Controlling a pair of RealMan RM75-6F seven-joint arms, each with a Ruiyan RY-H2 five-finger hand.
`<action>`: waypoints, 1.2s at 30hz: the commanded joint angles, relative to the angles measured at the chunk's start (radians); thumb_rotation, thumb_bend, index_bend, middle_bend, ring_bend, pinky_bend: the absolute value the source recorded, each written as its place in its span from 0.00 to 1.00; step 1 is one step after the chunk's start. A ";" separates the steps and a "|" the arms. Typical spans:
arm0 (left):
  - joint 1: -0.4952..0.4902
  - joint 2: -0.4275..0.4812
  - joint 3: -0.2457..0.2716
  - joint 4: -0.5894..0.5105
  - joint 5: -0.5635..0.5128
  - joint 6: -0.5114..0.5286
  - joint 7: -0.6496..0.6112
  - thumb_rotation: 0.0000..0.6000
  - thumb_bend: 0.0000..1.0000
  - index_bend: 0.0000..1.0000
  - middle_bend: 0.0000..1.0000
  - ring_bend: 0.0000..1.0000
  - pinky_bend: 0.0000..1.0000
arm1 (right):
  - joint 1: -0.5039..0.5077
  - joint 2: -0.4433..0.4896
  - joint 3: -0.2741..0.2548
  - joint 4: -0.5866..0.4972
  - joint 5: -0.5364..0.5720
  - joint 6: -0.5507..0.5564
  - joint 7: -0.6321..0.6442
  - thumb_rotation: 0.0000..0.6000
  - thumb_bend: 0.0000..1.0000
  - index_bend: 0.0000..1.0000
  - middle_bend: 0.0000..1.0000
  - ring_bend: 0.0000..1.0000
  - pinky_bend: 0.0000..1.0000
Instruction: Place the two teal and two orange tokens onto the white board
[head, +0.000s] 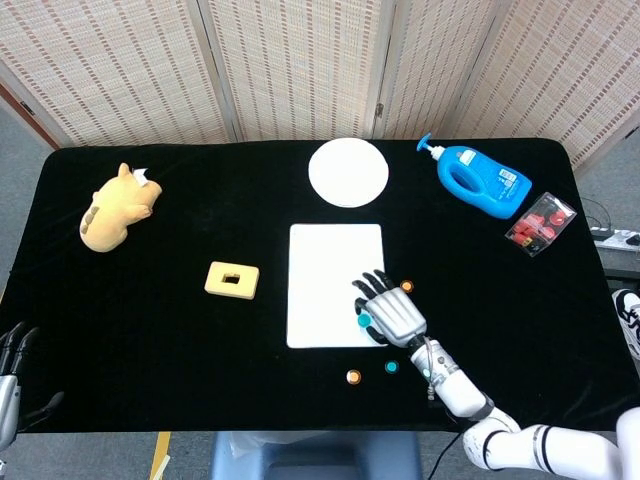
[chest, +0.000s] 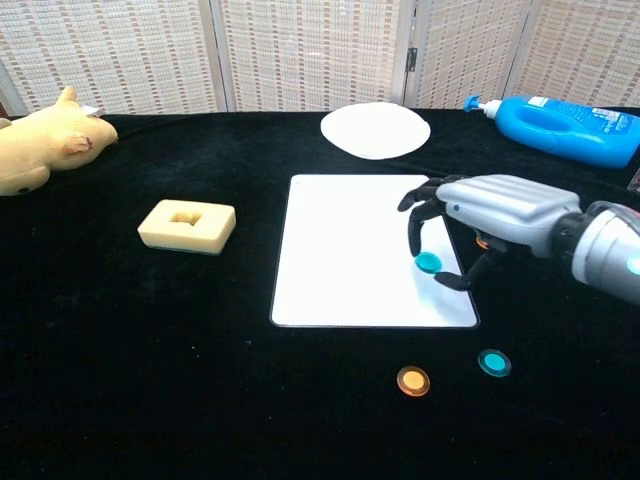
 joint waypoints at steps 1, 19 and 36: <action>0.002 -0.001 0.001 0.005 -0.003 -0.001 -0.005 1.00 0.21 0.00 0.00 0.01 0.00 | 0.047 -0.051 0.022 0.004 0.054 -0.027 -0.060 1.00 0.41 0.52 0.16 0.04 0.00; 0.004 -0.012 0.000 0.029 -0.009 -0.008 -0.021 1.00 0.21 0.00 0.00 0.01 0.00 | 0.104 -0.084 -0.001 0.011 0.153 0.010 -0.160 1.00 0.41 0.18 0.13 0.02 0.00; -0.011 -0.012 -0.003 0.010 0.006 -0.016 0.002 1.00 0.21 0.00 0.00 0.01 0.00 | -0.035 0.139 -0.108 -0.024 -0.044 0.112 0.118 1.00 0.41 0.44 0.15 0.04 0.00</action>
